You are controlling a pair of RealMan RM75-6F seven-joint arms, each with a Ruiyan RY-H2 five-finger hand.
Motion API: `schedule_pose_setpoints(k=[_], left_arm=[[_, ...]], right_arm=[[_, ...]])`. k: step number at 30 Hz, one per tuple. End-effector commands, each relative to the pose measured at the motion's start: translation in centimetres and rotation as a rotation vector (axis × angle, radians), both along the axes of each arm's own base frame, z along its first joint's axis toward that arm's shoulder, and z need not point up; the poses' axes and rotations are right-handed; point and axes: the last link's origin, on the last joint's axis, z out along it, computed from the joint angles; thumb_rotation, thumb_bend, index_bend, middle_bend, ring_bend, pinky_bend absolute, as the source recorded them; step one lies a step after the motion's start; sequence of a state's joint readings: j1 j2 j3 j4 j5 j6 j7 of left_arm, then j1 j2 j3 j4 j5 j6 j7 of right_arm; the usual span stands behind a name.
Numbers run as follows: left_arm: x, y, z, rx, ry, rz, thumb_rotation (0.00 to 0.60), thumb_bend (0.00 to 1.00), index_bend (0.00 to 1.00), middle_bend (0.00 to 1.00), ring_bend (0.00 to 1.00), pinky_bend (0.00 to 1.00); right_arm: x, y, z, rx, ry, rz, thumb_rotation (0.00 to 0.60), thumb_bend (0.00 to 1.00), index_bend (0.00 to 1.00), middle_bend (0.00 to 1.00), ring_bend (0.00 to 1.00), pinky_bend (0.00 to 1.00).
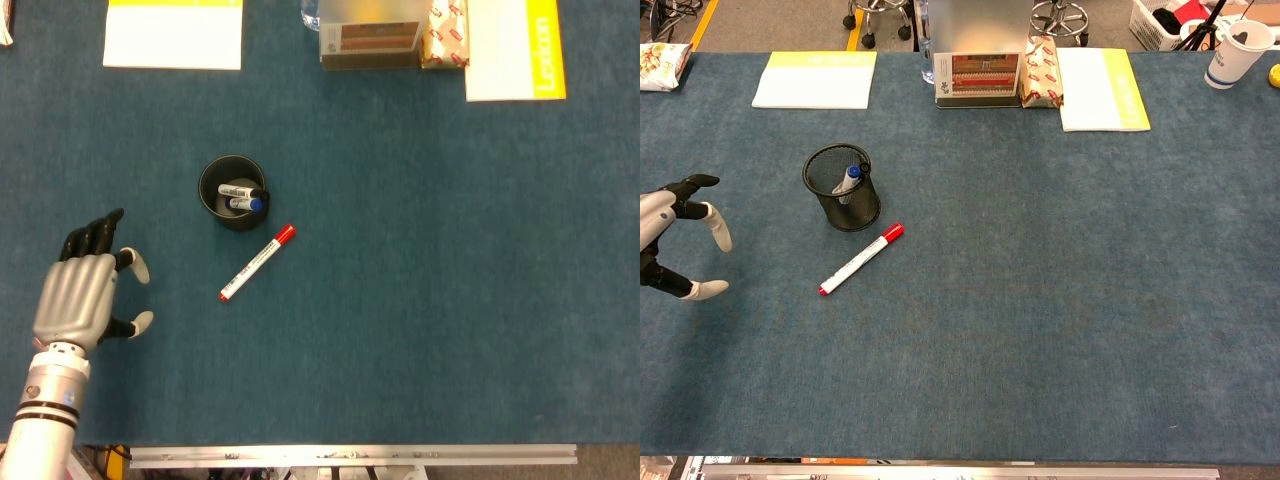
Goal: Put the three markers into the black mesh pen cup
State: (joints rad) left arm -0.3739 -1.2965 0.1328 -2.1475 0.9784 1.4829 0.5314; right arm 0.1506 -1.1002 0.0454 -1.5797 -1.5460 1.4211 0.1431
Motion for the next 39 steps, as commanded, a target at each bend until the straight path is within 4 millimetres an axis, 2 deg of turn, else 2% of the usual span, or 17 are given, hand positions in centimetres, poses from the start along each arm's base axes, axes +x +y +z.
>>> schedule_pose_setpoints(k=[1, 8, 22, 29, 39], left_arm=[[-0.2, 0.3, -0.6, 0.017, -0.004, 0.024, 0.600, 0.18, 0.48, 0.00, 0.00, 0.07], [-0.1, 1.5, -1.8, 0.035, -0.035, 0.036, 0.600, 0.18, 0.49, 0.00, 0.00, 0.07], [0.4, 2.6, -4.2, 0.028, -0.023, 0.027, 0.600, 0.18, 0.50, 0.00, 0.00, 0.07], [0.7, 2.2, -4.9, 0.010, -0.033, 0.028, 0.600, 0.18, 0.50, 0.00, 0.00, 0.07], [1.1, 1.5, -4.8, 0.005, -0.036, -0.004, 0.600, 0.18, 0.51, 0.00, 0.00, 0.07]], right_arm=[[0.0, 0.0, 0.0, 0.000, 0.000, 0.000, 0.600, 0.00, 0.12, 0.19, 0.11, 0.39], [0.0, -0.1, 0.1, -0.002, 0.000, -0.002, 0.600, 0.00, 0.12, 0.19, 0.11, 0.39], [-0.1, -0.1, 0.5, -0.012, -0.008, -0.003, 0.600, 0.00, 0.12, 0.19, 0.11, 0.39], [-0.1, -0.1, 0.5, -0.011, -0.008, -0.002, 0.600, 0.00, 0.12, 0.19, 0.11, 0.39], [-0.1, -0.1, 0.5, -0.011, -0.006, -0.002, 0.600, 0.00, 0.12, 0.19, 0.11, 0.39]])
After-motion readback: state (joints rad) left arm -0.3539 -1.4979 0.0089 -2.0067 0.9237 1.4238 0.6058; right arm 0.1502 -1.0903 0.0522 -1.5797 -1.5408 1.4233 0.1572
